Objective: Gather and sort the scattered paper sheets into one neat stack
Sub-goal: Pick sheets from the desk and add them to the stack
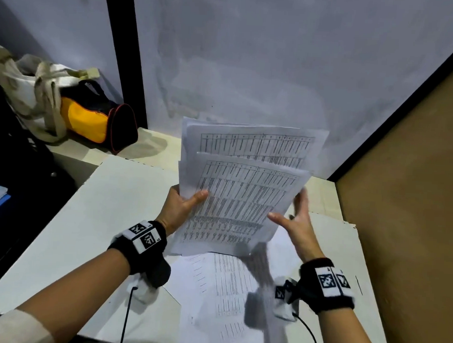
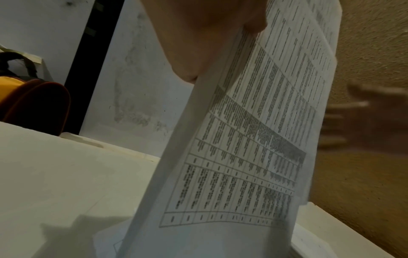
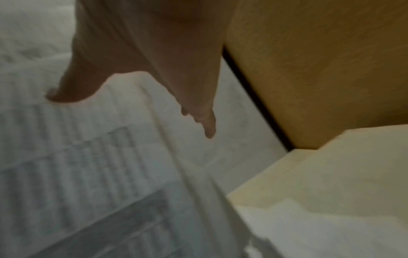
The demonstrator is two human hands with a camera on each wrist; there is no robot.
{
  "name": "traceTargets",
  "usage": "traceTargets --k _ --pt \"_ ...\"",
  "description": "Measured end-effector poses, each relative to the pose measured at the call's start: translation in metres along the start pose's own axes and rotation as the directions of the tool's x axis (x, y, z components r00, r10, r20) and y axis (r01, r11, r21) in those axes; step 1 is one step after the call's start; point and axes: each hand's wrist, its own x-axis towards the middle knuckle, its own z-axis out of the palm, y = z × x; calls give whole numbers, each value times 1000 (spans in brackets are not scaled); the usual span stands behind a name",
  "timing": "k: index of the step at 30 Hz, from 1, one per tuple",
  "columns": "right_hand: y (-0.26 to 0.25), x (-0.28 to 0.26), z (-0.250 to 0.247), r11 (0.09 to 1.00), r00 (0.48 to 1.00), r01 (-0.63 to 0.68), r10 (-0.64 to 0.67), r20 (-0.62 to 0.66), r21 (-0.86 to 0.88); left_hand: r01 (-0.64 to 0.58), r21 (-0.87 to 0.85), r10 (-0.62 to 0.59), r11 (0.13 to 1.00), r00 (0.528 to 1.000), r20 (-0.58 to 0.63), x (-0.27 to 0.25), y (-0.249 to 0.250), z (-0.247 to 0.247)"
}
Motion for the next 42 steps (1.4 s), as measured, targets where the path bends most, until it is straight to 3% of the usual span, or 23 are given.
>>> traceTargets --k 2,5,8,12,17,21,25,30,34,38,42 --pt "-9 7 11 996 994 20 -30 106 91 -24 -21 24 1000 1000 1 -1 1 2" --pt "-5 22 15 991 1000 -3 2 10 134 3 19 -3 1000 1000 19 0 -1 4" --pt "2 30 25 996 999 -44 45 -9 78 66 27 -64 997 996 -67 2 -1 4" --pt "3 27 34 995 985 13 4 -171 97 39 9 -38 999 995 -95 0 7 9" --pt "-9 14 37 968 929 175 -101 -356 182 -74 -48 66 996 987 -148 -2 28 19" --pt "-19 1 43 956 925 235 -164 -344 178 -78 -25 75 997 989 -127 -4 28 20" --pt "-27 -7 48 934 929 243 -146 -340 262 -122 -1 122 992 989 -87 -7 28 27" --pt "-52 -7 49 897 849 350 -182 -496 270 -233 -13 224 972 946 -233 -11 46 39" --pt "-62 -1 50 909 803 324 -118 -584 262 -243 -30 218 970 913 -344 -7 60 51" --pt "-60 2 47 921 801 291 -88 -592 257 -184 3 167 983 886 -433 1 63 54" --pt "-58 4 42 916 822 303 -111 -559 264 -167 41 169 985 901 -400 -1 61 54"
